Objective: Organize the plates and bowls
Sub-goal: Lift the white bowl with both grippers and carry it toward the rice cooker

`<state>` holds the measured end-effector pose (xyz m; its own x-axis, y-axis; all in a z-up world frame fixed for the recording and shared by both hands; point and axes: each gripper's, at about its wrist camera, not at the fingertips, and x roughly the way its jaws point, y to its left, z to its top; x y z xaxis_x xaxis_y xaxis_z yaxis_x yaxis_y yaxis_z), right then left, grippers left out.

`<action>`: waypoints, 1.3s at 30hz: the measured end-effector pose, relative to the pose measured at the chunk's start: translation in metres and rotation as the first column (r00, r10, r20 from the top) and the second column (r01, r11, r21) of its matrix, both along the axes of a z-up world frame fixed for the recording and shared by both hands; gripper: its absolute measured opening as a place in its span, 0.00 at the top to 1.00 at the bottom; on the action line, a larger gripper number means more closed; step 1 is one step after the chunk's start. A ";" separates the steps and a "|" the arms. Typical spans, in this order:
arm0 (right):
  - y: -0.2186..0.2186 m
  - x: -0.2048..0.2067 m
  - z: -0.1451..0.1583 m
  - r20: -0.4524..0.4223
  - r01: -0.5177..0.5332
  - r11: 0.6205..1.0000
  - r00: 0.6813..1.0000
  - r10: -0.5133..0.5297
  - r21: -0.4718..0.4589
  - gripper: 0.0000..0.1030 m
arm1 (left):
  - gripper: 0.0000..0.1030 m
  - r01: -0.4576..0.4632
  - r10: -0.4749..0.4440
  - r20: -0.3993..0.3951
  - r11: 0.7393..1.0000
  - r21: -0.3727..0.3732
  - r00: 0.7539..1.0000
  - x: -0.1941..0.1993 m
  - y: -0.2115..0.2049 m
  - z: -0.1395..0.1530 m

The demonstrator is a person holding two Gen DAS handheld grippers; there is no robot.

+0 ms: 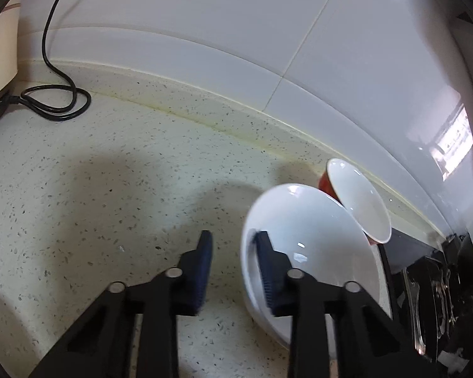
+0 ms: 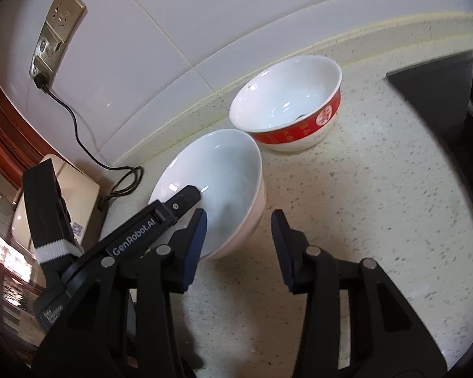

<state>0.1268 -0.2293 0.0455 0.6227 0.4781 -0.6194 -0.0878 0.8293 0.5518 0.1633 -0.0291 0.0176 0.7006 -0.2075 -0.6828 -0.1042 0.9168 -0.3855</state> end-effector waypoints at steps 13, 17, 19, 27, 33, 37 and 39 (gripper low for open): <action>0.001 -0.010 0.007 0.042 -0.014 0.994 0.999 0.019 -0.109 0.81 | 0.85 0.019 -0.020 0.036 1.000 0.023 0.999 -0.025 -0.004 0.008; -0.002 -0.010 0.008 0.036 -0.015 0.995 0.999 0.018 -0.101 0.82 | 0.85 0.024 -0.025 0.035 0.999 0.029 0.999 -0.031 -0.006 0.009; -0.003 -0.013 0.011 0.038 -0.021 0.995 0.999 0.025 -0.099 0.82 | 0.85 0.020 -0.021 0.047 0.999 0.032 0.999 -0.036 -0.005 0.013; 0.006 -0.024 0.026 0.075 -0.081 0.995 0.993 0.086 -0.066 0.82 | 0.85 -0.012 0.006 0.101 0.999 0.053 0.995 -0.060 0.003 0.030; 0.016 -0.033 0.034 0.114 -0.124 0.990 0.985 0.130 -0.062 0.82 | 0.85 -0.038 0.029 0.137 0.997 0.064 0.990 -0.078 0.010 0.042; 0.023 -0.036 0.037 0.130 -0.159 0.985 0.978 0.166 -0.062 0.82 | 0.85 -0.061 0.048 0.164 0.995 0.074 0.985 -0.091 0.013 0.052; 0.027 -0.039 0.039 0.141 -0.176 0.982 0.973 0.184 -0.067 0.82 | 0.85 -0.072 0.058 0.178 0.995 0.074 0.982 -0.096 0.015 0.056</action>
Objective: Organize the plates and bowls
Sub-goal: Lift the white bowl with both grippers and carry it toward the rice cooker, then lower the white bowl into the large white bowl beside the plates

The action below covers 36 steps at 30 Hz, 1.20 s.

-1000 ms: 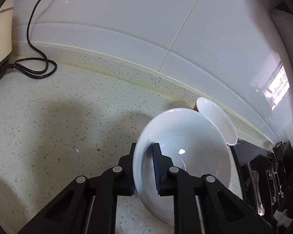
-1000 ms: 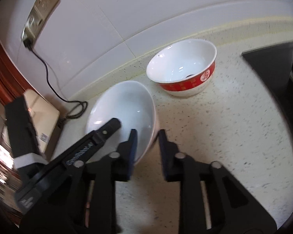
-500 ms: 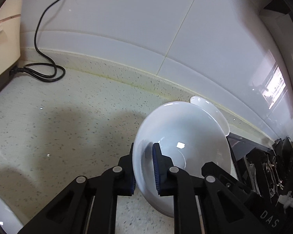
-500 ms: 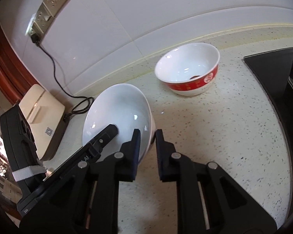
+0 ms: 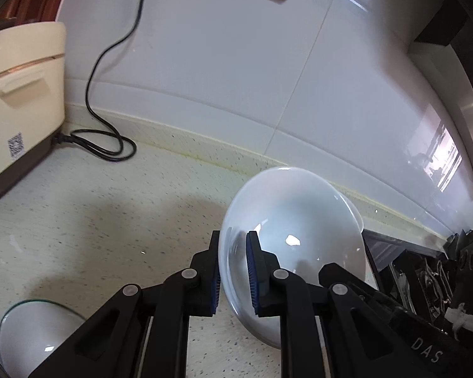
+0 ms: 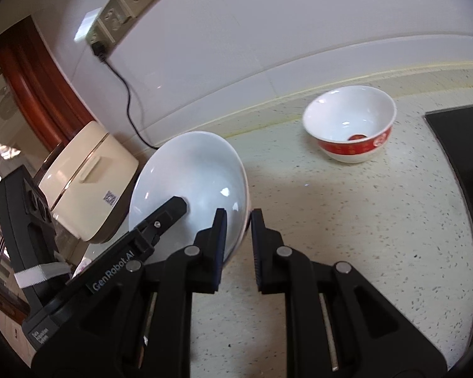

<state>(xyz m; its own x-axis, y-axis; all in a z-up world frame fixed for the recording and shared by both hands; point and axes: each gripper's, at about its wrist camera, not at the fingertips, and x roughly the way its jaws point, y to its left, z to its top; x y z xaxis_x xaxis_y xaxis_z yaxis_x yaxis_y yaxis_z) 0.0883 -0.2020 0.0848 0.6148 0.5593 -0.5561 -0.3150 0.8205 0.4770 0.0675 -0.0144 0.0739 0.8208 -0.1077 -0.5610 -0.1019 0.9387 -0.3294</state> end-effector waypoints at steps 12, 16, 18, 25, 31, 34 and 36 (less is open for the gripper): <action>0.018 -0.010 0.006 0.046 -0.084 0.996 0.995 0.083 0.006 0.82 | 0.85 -0.047 0.046 0.037 0.999 0.010 0.998 -0.024 0.018 0.011; 0.029 -0.017 0.010 0.071 -0.129 0.992 0.989 0.128 0.009 0.82 | 0.85 -0.070 0.068 0.054 0.997 0.024 0.996 -0.038 0.027 0.014; 0.035 -0.019 0.010 0.074 -0.149 0.989 0.986 0.149 0.003 0.82 | 0.85 -0.076 0.075 0.052 0.997 0.014 0.996 -0.043 0.033 0.014; 0.059 -0.026 0.011 0.094 -0.206 0.978 0.974 0.206 -0.017 0.82 | 0.83 -0.104 0.102 0.066 0.994 0.033 0.993 -0.060 0.048 0.018; 0.074 -0.033 0.012 0.117 -0.241 0.970 0.963 0.243 -0.028 0.82 | 0.81 -0.117 0.113 0.072 0.992 0.056 0.991 -0.074 0.058 0.019; 0.080 -0.036 0.012 0.120 -0.260 0.965 0.958 0.261 -0.030 0.82 | 0.81 -0.116 0.111 0.066 0.991 0.068 0.992 -0.079 0.061 0.019; 0.082 -0.038 0.012 0.123 -0.270 0.962 0.954 0.272 -0.036 0.82 | 0.81 -0.118 0.114 0.062 0.990 0.077 0.992 -0.084 0.064 0.019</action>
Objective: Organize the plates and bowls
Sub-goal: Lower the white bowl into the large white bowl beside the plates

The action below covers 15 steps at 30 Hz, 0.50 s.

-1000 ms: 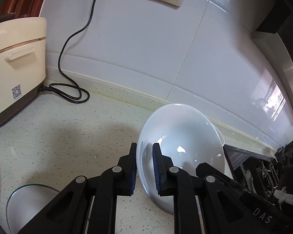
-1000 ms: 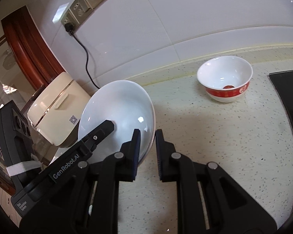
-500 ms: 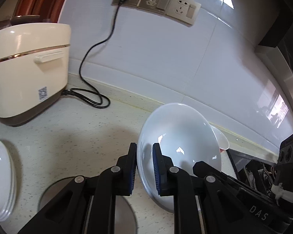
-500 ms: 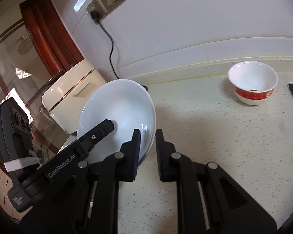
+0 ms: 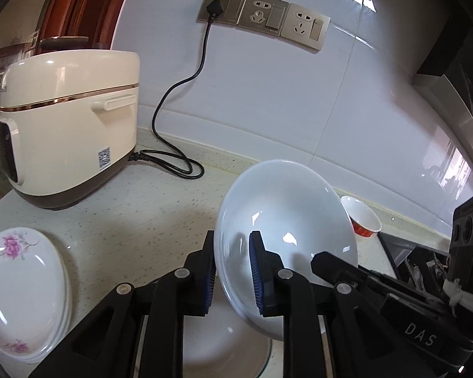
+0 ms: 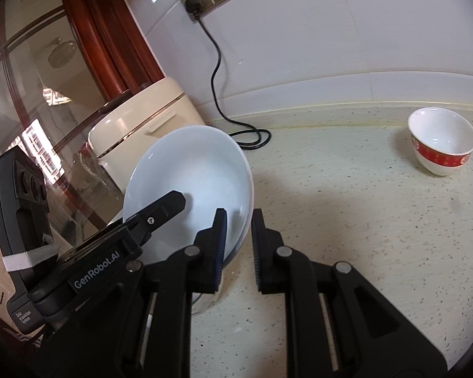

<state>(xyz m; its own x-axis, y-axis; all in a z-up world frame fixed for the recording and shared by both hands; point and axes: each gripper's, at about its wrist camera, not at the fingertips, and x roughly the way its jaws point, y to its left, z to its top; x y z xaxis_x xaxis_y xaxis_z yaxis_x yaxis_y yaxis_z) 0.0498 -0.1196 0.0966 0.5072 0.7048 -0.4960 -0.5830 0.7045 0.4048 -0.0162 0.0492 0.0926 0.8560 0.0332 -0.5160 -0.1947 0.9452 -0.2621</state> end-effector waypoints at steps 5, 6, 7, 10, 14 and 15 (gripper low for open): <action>0.007 -0.007 0.001 0.016 -0.032 0.999 0.999 0.032 -0.017 0.82 | 0.79 0.000 0.000 -0.004 1.000 0.014 1.000 -0.009 0.005 0.000; 0.008 -0.008 0.001 0.017 -0.035 0.999 0.999 0.036 -0.020 0.82 | 0.79 0.000 0.000 -0.003 1.000 0.016 1.000 -0.011 0.006 0.000; 0.009 -0.008 0.001 0.018 -0.039 0.999 0.999 0.040 -0.022 0.82 | 0.79 0.000 0.000 -0.002 1.000 0.020 1.000 -0.013 0.006 0.001; 0.012 -0.010 0.001 0.021 -0.051 0.998 0.998 0.052 -0.030 0.82 | 0.76 0.006 -0.005 -0.006 0.999 0.033 1.000 -0.017 0.005 0.000; 0.015 -0.019 0.006 0.042 -0.074 0.996 0.996 0.077 -0.055 0.82 | 0.76 0.006 -0.005 -0.031 0.999 0.050 0.999 -0.023 0.007 -0.004; 0.016 -0.021 0.008 0.046 -0.085 0.995 0.995 0.087 -0.057 0.82 | 0.76 0.007 -0.005 -0.038 0.999 0.049 0.999 -0.024 0.008 -0.004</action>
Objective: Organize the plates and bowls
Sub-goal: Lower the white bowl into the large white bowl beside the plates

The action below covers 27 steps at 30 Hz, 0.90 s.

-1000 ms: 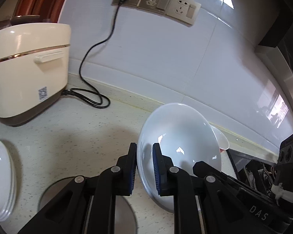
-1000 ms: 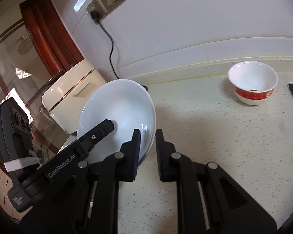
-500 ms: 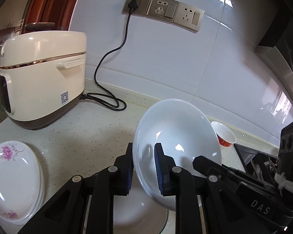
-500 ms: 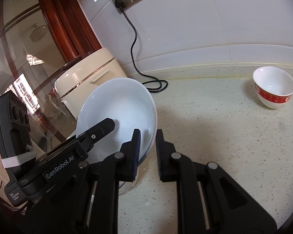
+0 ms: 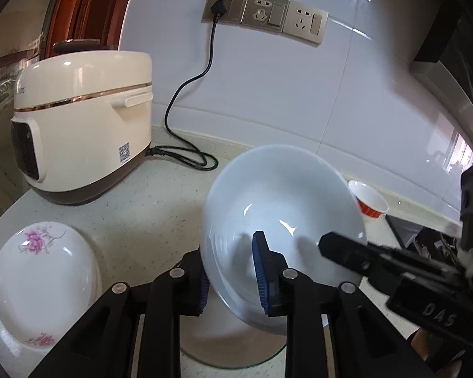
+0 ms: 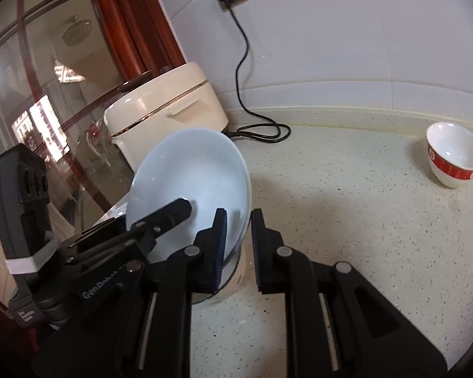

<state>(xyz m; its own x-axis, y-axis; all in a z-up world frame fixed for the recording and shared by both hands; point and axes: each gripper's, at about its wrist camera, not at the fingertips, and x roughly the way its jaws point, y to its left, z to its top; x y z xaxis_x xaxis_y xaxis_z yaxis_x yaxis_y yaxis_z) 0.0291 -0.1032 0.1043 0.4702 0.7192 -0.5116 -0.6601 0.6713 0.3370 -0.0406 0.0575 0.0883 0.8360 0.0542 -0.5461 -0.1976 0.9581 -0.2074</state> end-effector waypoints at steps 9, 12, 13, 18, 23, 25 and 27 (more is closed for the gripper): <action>0.013 -0.006 -0.004 -0.014 -0.044 0.997 0.999 0.043 -0.058 0.82 | 0.75 0.013 -0.012 -0.076 1.000 0.019 0.997 -0.008 0.005 -0.015; 0.017 -0.007 -0.006 -0.021 -0.063 0.995 0.998 0.062 -0.072 0.82 | 0.72 0.021 -0.018 -0.084 0.999 0.036 0.996 -0.013 0.005 -0.015; 0.018 -0.008 -0.007 -0.022 -0.070 0.995 0.997 0.068 -0.077 0.82 | 0.72 0.023 -0.020 -0.089 0.999 0.039 0.996 -0.014 0.006 -0.015; 0.027 -0.010 -0.013 -0.039 -0.094 0.989 0.995 0.090 -0.114 0.82 | 0.72 0.031 -0.024 -0.120 0.998 0.054 0.992 -0.017 0.008 -0.017; 0.033 -0.012 -0.018 -0.044 -0.106 0.982 0.994 0.100 -0.154 0.82 | 0.72 0.044 -0.033 -0.149 0.997 0.069 0.988 -0.016 0.008 -0.023; 0.035 -0.013 -0.019 -0.042 -0.099 0.981 0.995 0.093 -0.170 0.82 | 0.72 0.048 -0.036 -0.155 0.996 0.074 0.987 -0.016 0.007 -0.024; 0.035 -0.013 -0.021 -0.037 -0.090 0.979 0.996 0.084 -0.183 0.82 | 0.72 0.060 -0.047 -0.164 0.996 0.073 0.985 -0.015 0.005 -0.025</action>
<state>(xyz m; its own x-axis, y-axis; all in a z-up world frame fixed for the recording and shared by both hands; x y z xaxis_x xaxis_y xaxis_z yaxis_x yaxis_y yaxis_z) 0.0163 -0.0684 0.0837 0.3932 0.6491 -0.6513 -0.7106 0.6640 0.2327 -0.0557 0.0628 0.0630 0.7399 0.0590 -0.6701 -0.1702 0.9802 -0.1016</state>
